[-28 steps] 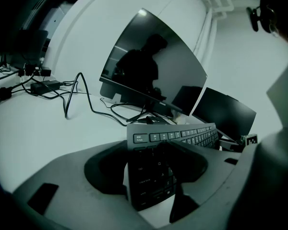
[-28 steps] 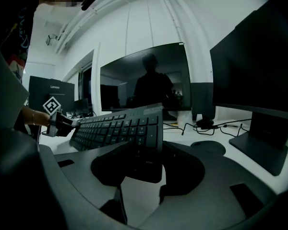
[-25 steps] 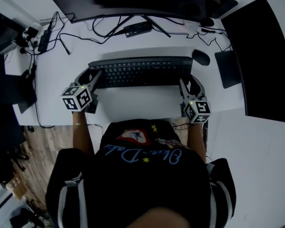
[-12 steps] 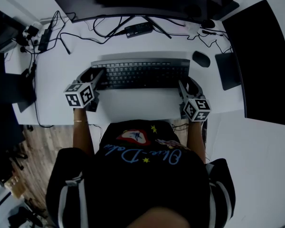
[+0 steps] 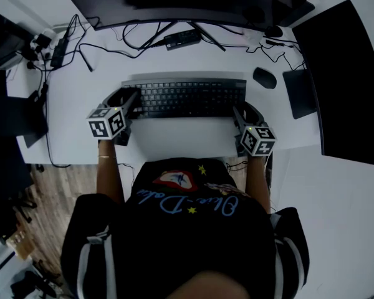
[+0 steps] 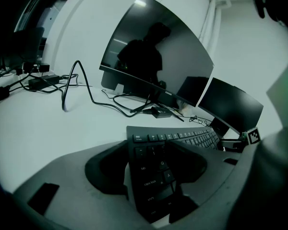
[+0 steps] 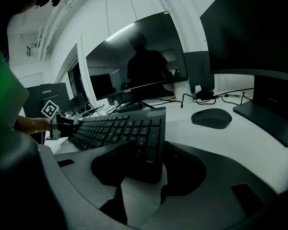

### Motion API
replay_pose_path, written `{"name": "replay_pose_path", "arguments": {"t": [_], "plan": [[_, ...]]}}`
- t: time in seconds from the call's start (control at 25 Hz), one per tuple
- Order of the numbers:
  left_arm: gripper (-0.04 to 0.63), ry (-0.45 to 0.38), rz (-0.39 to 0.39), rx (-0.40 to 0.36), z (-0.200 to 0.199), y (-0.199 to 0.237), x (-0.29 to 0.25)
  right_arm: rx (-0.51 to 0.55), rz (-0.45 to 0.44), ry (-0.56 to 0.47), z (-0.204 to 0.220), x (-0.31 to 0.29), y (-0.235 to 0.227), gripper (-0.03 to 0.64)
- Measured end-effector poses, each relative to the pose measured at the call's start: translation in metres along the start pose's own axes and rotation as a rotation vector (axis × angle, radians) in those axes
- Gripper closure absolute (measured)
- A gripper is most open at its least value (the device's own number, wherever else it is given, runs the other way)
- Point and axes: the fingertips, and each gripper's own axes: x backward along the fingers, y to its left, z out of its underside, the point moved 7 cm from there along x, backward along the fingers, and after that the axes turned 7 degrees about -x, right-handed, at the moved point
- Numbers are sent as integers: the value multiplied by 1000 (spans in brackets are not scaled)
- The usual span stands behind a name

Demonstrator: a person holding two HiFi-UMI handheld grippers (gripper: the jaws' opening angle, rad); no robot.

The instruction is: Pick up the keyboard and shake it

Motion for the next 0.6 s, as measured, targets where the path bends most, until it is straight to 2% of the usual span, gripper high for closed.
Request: {"name": "replay_pose_path", "arguments": {"t": [0.2,0.6], "plan": [[364,21,-8,-3,2,0,-4,-20,3,48,5,-5,-3,445],[373,61,-33,-31,3,-2,-10,12,24,104,6,-13,-5,442]]}}
